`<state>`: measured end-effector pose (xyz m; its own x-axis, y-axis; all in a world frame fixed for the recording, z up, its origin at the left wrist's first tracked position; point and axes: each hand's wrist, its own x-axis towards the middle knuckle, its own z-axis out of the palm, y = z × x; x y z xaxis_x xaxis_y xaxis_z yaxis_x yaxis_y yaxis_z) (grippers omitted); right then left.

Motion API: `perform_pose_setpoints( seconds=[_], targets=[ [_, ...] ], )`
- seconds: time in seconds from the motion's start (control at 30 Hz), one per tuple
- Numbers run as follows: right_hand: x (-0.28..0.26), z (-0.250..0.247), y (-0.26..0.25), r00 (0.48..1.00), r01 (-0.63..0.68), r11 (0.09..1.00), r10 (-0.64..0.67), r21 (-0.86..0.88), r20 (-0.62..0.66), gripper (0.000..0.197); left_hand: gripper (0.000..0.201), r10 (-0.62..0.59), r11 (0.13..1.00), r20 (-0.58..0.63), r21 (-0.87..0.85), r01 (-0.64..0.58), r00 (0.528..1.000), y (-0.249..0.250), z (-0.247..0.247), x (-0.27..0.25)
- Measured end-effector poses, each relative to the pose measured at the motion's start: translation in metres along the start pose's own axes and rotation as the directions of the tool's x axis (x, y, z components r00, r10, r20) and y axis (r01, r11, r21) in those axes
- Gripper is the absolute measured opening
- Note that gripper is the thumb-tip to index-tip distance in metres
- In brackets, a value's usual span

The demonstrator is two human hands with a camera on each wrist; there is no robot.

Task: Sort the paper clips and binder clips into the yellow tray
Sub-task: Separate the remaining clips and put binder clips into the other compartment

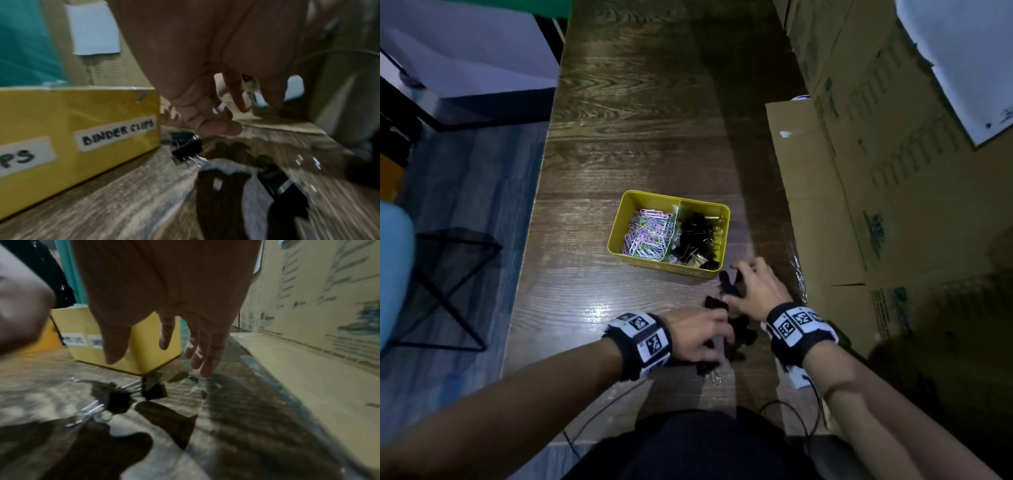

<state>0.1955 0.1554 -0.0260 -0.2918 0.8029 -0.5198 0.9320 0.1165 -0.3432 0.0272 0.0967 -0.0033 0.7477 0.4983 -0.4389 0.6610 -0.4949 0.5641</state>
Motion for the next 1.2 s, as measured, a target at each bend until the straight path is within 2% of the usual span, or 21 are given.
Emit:
perform_pose_setpoints(
  seconds=[0.07,0.17,0.27,0.37,0.53,0.6,0.73,0.83,0.9,0.93,0.97,1.0,1.07,1.13,1.17,1.2],
  targets=[
    [-0.002,0.013,-0.006,0.998,0.030,0.999,-0.028,-0.032,0.056,0.073,0.048,0.026,0.997,0.142,0.073,-0.037,0.989,0.004,0.015,0.003],
    [-0.002,0.028,-0.010,0.996,0.053,0.995,-0.047,-0.081,0.071,0.070,0.058,0.038,0.963,0.289,0.245,-0.112,0.957,0.010,0.032,0.008],
    [-0.004,0.039,-0.010,0.988,0.148,0.974,-0.139,-0.174,0.064,0.066,0.057,0.006,0.939,0.320,0.323,-0.115,0.948,0.011,0.040,0.009],
    [-0.006,0.049,-0.014,0.975,0.222,0.949,-0.211,-0.223,0.072,0.068,0.054,-0.007,0.949,0.279,0.305,-0.082,0.960,0.002,0.046,0.007],
    [-0.006,0.054,-0.018,0.960,0.262,0.949,-0.238,-0.175,0.148,0.047,0.045,-0.113,0.967,0.246,0.249,0.050,0.963,-0.007,0.047,-0.009],
    [-0.006,0.056,-0.018,0.956,0.268,0.945,-0.236,-0.190,0.173,0.043,0.042,-0.135,0.975,0.218,0.201,0.091,0.967,-0.010,0.048,-0.018],
    [-0.007,0.058,-0.016,0.955,0.241,0.957,-0.205,-0.160,0.212,0.042,0.051,-0.149,0.983,0.220,0.142,0.119,0.964,-0.020,0.052,-0.030],
    [-0.011,0.051,-0.015,0.965,0.205,0.979,-0.201,-0.005,0.168,0.021,0.047,-0.135,0.987,0.167,0.107,0.119,0.977,-0.027,0.055,-0.038],
    [-0.013,0.045,-0.015,0.975,0.148,0.974,-0.173,0.174,0.137,0.011,0.034,-0.149,0.983,0.031,-0.106,0.151,0.988,-0.032,0.063,-0.044],
    [-0.013,0.043,-0.015,0.979,0.109,0.960,-0.149,0.259,0.140,0.010,0.025,-0.205,0.941,-0.042,-0.285,0.185,0.978,-0.034,0.065,-0.048],
    [-0.013,0.040,-0.015,0.982,0.069,0.938,-0.125,0.340,0.145,0.009,0.020,-0.289,0.852,-0.088,-0.477,0.214,0.953,-0.036,0.066,-0.051],
    [-0.014,0.038,-0.015,0.984,0.038,0.907,-0.107,0.419,0.143,0.009,0.021,-0.378,0.727,-0.119,-0.652,0.215,0.918,-0.040,0.068,-0.054],
    [-0.015,0.034,-0.015,0.985,-0.016,0.842,-0.080,0.539,0.154,0.017,0.030,-0.509,0.423,-0.154,-0.902,0.091,0.847,-0.047,0.068,-0.057],
    [-0.013,0.035,-0.014,0.983,-0.070,0.792,-0.047,0.607,0.175,0.023,0.032,-0.591,0.133,-0.161,-0.986,-0.101,0.791,-0.054,0.061,-0.057],
    [-0.012,0.035,-0.013,0.984,-0.087,0.764,-0.034,0.639,0.174,0.024,0.033,-0.616,0.014,-0.156,-0.982,-0.187,0.772,-0.054,0.054,-0.056],
    [-0.012,0.036,-0.013,0.985,-0.100,0.734,-0.023,0.671,0.172,0.021,0.034,-0.640,-0.049,-0.147,-0.972,-0.232,0.754,-0.056,0.049,-0.054]
  ],
)
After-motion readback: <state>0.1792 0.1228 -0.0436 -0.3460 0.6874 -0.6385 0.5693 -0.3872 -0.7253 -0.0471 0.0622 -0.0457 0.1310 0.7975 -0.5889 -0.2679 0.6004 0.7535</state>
